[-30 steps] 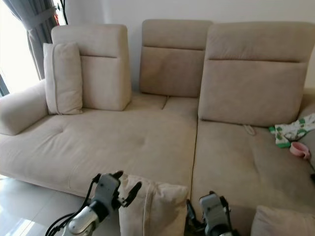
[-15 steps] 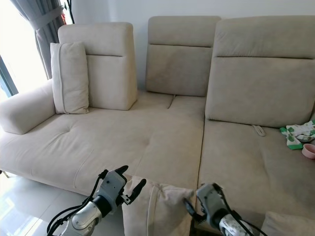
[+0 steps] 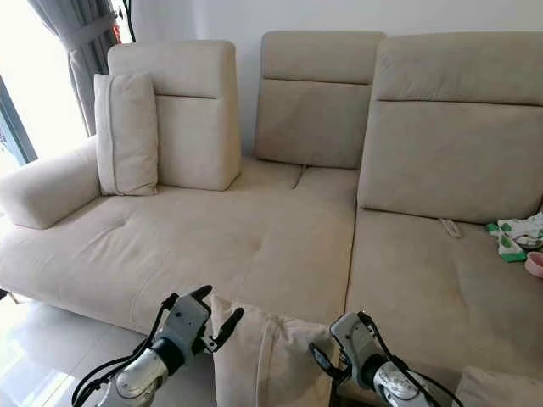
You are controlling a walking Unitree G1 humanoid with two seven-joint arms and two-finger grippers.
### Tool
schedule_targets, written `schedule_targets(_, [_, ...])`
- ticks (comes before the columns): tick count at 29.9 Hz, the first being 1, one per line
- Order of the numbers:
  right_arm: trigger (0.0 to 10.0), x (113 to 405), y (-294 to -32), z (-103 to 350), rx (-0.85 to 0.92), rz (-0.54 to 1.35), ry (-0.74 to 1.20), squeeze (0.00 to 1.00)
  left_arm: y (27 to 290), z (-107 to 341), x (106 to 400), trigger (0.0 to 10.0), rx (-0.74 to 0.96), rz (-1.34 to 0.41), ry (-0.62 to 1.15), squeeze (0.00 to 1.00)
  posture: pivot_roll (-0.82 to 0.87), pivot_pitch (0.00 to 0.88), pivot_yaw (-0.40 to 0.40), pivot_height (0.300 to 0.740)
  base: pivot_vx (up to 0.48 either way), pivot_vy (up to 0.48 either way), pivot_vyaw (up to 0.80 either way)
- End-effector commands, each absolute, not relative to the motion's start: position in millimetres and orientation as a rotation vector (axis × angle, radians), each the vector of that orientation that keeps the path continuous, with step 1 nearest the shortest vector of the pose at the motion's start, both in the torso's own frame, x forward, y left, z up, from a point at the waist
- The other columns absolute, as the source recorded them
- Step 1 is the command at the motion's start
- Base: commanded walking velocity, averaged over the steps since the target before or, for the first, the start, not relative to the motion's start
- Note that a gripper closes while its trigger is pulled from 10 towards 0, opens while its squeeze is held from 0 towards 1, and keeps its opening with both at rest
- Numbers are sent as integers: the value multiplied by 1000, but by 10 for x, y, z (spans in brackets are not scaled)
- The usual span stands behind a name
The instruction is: Move the pillow to the sofa from floor
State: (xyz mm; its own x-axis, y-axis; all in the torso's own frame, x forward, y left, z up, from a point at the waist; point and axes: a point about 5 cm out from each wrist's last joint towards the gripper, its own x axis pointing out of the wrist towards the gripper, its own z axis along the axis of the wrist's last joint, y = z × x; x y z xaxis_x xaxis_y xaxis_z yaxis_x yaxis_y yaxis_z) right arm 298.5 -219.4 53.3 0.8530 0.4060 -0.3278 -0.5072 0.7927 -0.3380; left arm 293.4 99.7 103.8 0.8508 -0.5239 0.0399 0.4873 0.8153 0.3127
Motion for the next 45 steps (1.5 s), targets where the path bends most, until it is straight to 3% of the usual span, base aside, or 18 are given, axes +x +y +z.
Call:
schedule_targets(1, [10000,2979,-2198,498,-413,485,251,0,1044,1007,2917,10000,331,-532,-107,0,79,0,51,557,0,0,0])
schedule_targets(8, [10000,3030,-2164,512,-433,480,224,0,1045,1032,2944,10000,340,-533,-110,0,85,0,54,557,0,0,0])
schedule_targets(9, [8745,3042,-2157,517,-437,478,222,0,1048,1039,2951,10000,341,-531,-111,0,86,0,54,557,0,0,0])
schedule_targets(11, [8510,3051,-2153,518,-444,476,222,0,1051,1043,2954,10000,341,-529,-112,0,86,0,54,557,0,0,0])
schedule_targets(13, [10000,3064,-2149,514,-452,470,225,0,1058,1046,2955,10000,341,-525,-112,0,89,0,53,557,0,0,0])
schedule_targets(19, [10000,3074,-2150,491,-450,457,242,0,1061,1038,2938,10000,340,-522,-109,0,90,0,53,557,0,0,0])
schedule_targets(20, [5255,3074,-2138,464,-437,454,256,0,1051,1035,2924,10000,338,-523,-108,0,94,0,54,557,0,0,0])
schedule_targets(21, [5255,3074,-2138,464,-437,454,256,0,1051,1035,2924,10000,338,-523,-108,0,94,0,54,557,0,0,0])
schedule_targets(22, [2667,3075,-2120,452,-424,459,259,0,1047,1035,2921,10000,338,-524,-108,0,95,0,55,557,0,0,0])
schedule_targets(23, [2667,3075,-2120,452,-424,459,259,0,1047,1035,2921,10000,338,-524,-108,0,95,0,55,557,0,0,0])
schedule_targets(24, [0,3076,-2108,445,-414,462,260,0,1045,1035,2919,10000,338,-525,-108,0,95,0,55,557,0,0,0])
schedule_targets(30, [0,3087,-2025,452,-422,501,237,0,1064,996,2917,10000,346,-548,-69,0,99,0,54,557,0,0,0])
schedule_targets(35, [0,3051,-1983,419,-405,515,227,0,1040,760,2825,10000,433,-696,70,0,92,0,50,557,0,0,0])
schedule_targets(45, [0,2910,-1898,376,-387,560,162,0,1157,500,2803,10000,505,-718,239,0,67,0,50,557,0,0,0])
